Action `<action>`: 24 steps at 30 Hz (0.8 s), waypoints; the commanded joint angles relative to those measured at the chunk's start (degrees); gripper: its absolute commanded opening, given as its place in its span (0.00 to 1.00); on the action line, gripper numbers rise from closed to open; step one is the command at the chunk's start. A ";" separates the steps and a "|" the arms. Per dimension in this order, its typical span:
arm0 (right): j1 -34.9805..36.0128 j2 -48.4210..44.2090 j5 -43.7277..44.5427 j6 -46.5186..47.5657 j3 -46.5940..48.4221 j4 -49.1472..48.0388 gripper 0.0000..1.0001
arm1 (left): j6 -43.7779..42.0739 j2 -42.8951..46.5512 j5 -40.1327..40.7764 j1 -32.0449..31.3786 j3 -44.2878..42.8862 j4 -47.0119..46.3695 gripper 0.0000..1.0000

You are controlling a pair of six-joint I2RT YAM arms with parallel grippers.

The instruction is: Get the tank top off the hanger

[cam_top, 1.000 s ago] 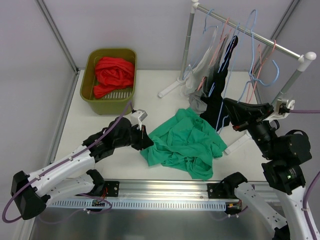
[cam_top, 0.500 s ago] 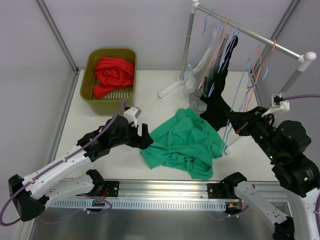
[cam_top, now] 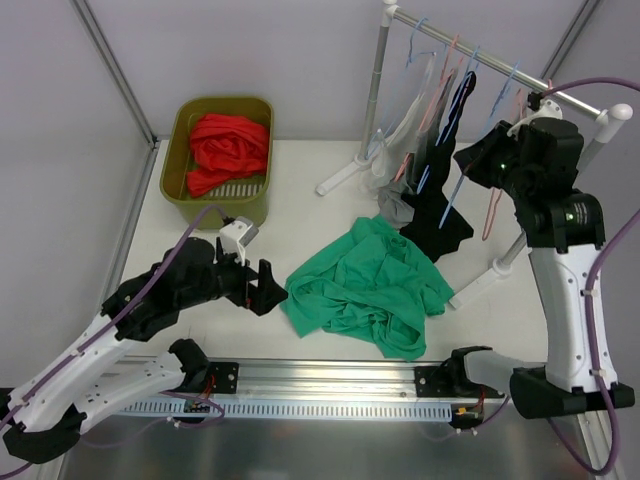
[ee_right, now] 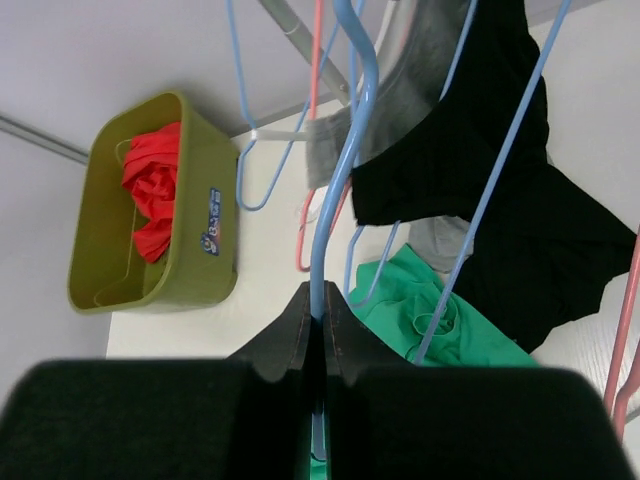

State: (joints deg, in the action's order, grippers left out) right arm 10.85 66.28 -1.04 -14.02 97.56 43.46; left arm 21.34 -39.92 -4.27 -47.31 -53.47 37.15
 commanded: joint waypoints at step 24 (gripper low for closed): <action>-21.84 -2.83 -15.65 0.48 -7.39 -5.93 0.00 | -2.09 8.72 -0.65 -0.77 7.24 1.26 0.99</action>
State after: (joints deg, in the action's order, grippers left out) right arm -10.09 65.47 -13.23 -14.31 89.23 41.19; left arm 19.94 -31.31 -5.43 -47.31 -46.87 39.72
